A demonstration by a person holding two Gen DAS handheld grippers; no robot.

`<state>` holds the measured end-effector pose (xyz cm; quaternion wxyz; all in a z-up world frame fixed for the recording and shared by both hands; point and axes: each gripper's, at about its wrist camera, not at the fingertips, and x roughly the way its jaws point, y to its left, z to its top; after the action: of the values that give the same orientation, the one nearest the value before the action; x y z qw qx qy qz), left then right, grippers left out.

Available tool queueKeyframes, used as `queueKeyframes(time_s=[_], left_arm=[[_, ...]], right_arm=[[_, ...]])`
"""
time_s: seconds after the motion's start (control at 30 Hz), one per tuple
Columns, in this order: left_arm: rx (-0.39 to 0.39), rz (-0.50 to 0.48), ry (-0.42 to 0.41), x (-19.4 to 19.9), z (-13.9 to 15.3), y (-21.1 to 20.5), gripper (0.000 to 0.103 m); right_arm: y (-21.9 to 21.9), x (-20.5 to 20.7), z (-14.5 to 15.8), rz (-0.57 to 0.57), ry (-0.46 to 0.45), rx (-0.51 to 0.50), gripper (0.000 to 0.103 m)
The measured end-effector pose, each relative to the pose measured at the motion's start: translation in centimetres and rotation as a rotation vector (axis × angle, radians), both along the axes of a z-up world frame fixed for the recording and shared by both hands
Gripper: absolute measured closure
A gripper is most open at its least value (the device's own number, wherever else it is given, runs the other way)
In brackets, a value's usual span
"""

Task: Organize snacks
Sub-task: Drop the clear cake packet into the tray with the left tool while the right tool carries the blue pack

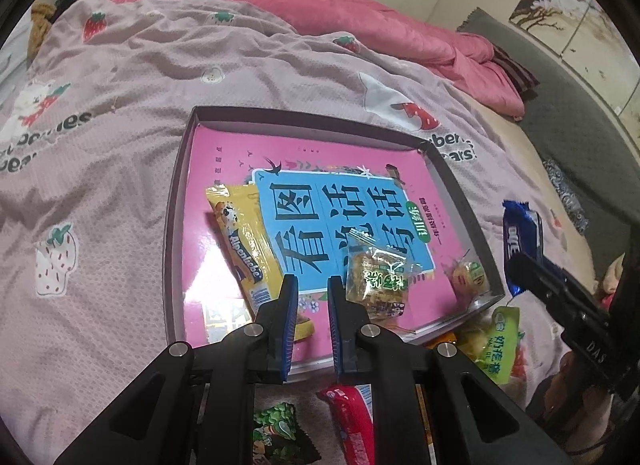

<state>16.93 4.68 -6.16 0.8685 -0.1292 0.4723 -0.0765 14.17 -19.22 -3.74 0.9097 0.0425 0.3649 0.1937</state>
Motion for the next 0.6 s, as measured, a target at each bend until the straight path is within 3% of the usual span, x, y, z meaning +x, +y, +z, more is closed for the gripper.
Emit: queueKeyframes(time_s=[0.6], left_arm=[[0.092,-0.026,-0.012,-0.1,-0.7,-1.1,0.088]], right_arm=[[1.2,2.5,-2.3,0.002,0.067,-0.041,0.052]])
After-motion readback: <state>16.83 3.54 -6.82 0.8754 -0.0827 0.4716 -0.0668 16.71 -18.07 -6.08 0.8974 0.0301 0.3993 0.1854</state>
